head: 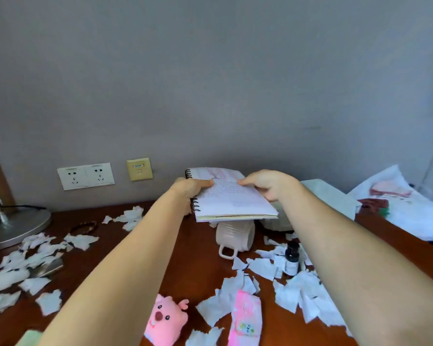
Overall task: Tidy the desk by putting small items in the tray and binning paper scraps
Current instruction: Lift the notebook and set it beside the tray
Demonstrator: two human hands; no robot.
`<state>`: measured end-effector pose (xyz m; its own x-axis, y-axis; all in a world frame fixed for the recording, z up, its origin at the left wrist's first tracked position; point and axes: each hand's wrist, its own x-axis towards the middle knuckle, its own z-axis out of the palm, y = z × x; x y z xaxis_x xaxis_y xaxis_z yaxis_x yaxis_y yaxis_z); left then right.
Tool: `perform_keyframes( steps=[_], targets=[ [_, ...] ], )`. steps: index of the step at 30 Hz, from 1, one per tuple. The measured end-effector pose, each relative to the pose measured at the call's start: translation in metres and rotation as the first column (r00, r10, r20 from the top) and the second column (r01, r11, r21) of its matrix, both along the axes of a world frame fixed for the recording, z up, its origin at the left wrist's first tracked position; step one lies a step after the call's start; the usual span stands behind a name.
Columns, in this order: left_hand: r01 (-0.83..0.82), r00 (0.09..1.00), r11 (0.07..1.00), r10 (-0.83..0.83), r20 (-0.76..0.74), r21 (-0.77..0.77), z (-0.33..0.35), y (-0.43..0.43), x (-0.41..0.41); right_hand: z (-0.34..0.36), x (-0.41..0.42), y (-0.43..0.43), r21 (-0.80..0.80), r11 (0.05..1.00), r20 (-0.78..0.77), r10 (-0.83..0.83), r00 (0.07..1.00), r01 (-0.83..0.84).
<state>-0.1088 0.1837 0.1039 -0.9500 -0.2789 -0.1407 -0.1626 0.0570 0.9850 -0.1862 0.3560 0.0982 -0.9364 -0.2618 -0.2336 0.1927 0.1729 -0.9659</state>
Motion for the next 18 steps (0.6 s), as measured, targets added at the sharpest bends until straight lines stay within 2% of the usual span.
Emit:
perform_keyframes(
  steps=[6, 10, 15, 18],
  targets=[
    [0.105, 0.988, 0.993, -0.098, -0.117, 0.056, -0.022, 0.102, -0.017, 0.003, 0.0, 0.094, 0.192, 0.945, -0.252, -0.212, 0.944, 0.263],
    [0.233, 0.964, 0.972, -0.231, -0.132, 0.004, -0.037, 0.16, -0.026, -0.01, 0.002, 0.153, 0.124, 0.914, -0.344, -0.326, 0.881, 0.387],
    [0.352, 0.898, 0.878, -0.415, -0.148, -0.323, -0.072, 0.222, -0.028, -0.041, 0.002, 0.222, 0.14, 0.799, -0.464, -0.469, 0.752, 0.585],
    [0.373, 0.867, 0.721, -0.495, -0.056, -0.583, -0.09, 0.251, -0.022, -0.057, 0.011, 0.255, 0.157, 0.752, -0.472, -0.512, 0.718, 0.64]
  ],
)
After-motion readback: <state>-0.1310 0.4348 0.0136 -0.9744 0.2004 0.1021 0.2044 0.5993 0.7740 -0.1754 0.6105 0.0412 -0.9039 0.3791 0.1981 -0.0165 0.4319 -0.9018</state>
